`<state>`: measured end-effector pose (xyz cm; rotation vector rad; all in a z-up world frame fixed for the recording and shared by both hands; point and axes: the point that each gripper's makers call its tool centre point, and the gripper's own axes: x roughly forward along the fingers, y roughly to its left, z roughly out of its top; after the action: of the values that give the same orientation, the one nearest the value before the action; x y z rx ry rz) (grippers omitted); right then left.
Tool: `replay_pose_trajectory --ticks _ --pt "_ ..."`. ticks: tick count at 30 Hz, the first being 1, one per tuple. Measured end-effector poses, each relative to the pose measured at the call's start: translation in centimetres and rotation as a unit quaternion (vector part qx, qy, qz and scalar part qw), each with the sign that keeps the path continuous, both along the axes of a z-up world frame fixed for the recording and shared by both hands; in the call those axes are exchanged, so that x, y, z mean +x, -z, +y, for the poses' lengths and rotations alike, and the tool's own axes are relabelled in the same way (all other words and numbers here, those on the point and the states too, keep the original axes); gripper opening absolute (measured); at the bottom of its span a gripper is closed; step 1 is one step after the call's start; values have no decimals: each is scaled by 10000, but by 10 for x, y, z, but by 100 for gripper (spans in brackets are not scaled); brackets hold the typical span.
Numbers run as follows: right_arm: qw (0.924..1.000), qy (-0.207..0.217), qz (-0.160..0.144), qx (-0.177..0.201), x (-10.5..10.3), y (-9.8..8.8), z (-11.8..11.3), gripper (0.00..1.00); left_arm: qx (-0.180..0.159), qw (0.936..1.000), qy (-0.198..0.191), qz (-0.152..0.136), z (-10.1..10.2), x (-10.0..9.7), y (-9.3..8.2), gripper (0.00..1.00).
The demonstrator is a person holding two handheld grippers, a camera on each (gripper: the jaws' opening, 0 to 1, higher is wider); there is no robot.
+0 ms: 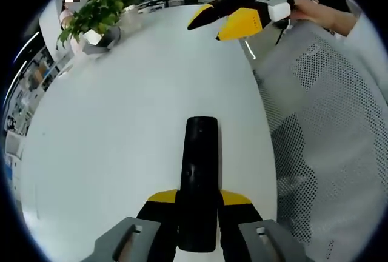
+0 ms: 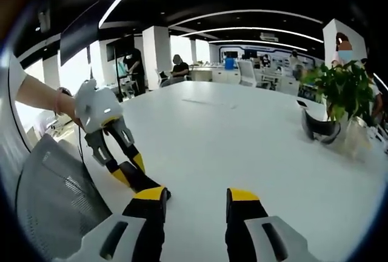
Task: Press the specified remote control buttons in sequence, fully releasing each button before pressing the next.
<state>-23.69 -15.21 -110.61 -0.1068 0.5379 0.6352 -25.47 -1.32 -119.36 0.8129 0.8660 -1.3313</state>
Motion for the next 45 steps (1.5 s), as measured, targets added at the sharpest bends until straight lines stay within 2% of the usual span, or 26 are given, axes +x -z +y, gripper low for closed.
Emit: replay_pose_trajectory --ticks 5,9,11,12,16,21,27,32,38,42,45 --pt "9999 -93 90 -25 -3 4 3 35 -175 9998 -84 -69 1 -4 0 24" --pt "9997 -181 141 -35 -5 5 6 33 -534 9982 -278 -36 3 -7 0 24" --pt "9996 -214 163 -41 -6 6 7 31 -708 9968 -379 -54 4 -8 -1 24" --pt "9995 -253 189 -50 -6 7 8 31 -901 9947 -490 -44 4 -11 -1 24" --pt "9986 -395 324 -138 -10 14 13 30 -1222 9911 -513 -130 4 -16 -3 24" --pt "9970 -560 485 -226 -16 20 17 28 -1444 9873 -644 -140 5 -19 -3 24" --pt "9946 -744 647 -310 -23 27 21 25 -1641 9833 -762 -176 5 -20 -3 24" --pt "9931 -842 731 -363 -26 30 24 24 -1847 9776 -972 -264 3 -20 -3 25" --pt "9924 -870 771 -404 -28 32 24 23 -1814 9783 -960 -275 4 -21 -4 26" --pt "9928 -831 785 -371 -28 31 23 23 -1893 9747 -1150 -302 8 -17 -4 31" --pt "9927 -825 807 -351 -28 32 22 23 -1891 9754 -1099 -281 10 -17 -5 31"
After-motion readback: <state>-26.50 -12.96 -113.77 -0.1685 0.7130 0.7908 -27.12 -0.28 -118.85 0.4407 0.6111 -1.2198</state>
